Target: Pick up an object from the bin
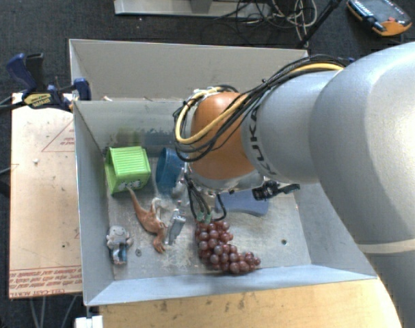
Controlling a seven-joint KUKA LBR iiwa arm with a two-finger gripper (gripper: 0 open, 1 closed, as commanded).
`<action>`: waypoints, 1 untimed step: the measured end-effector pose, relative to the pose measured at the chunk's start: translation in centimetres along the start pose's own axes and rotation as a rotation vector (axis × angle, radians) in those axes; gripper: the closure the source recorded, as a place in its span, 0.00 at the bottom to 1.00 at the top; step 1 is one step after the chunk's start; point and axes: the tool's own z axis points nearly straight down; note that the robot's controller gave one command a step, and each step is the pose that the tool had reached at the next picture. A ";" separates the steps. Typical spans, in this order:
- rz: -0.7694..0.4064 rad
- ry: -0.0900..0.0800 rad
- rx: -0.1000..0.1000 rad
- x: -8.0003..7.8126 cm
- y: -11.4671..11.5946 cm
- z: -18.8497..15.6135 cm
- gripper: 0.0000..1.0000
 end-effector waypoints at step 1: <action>-0.285 0.000 0.001 0.9 0.9 1.4 0.00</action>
Offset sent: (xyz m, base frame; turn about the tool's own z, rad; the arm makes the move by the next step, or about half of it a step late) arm -0.0120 0.0505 -0.0250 -0.4772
